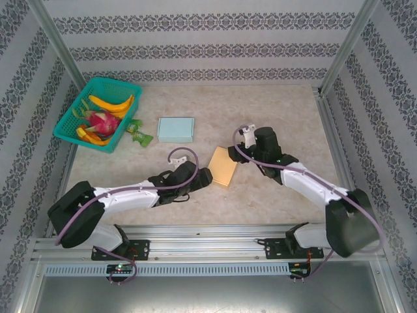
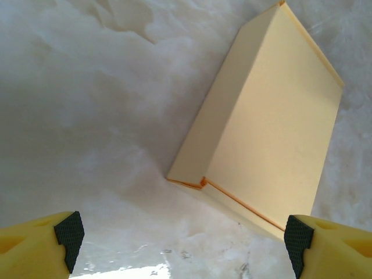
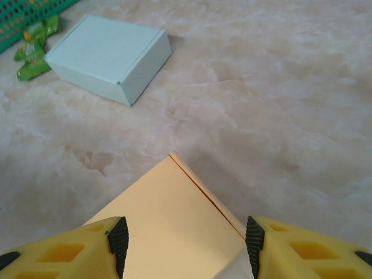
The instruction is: Fold the paper box
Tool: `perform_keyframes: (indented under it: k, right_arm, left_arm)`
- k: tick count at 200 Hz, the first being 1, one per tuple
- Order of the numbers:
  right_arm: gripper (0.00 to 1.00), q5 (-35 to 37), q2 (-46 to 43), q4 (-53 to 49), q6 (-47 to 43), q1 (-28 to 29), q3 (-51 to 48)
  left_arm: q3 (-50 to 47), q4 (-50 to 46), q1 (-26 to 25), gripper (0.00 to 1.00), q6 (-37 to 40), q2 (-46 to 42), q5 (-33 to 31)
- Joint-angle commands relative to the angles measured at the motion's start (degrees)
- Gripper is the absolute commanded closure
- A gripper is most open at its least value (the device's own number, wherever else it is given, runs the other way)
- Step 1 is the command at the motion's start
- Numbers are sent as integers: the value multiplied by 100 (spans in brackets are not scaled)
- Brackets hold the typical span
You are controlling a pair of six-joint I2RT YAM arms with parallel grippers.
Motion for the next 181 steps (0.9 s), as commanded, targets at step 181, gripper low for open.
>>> perform_keyframes:
  k: [181]
  right_arm:
    - [43,-1046,2114,254,395,-535,653]
  left_arm:
    - [1667,304,-206,12,-313,1879,-221]
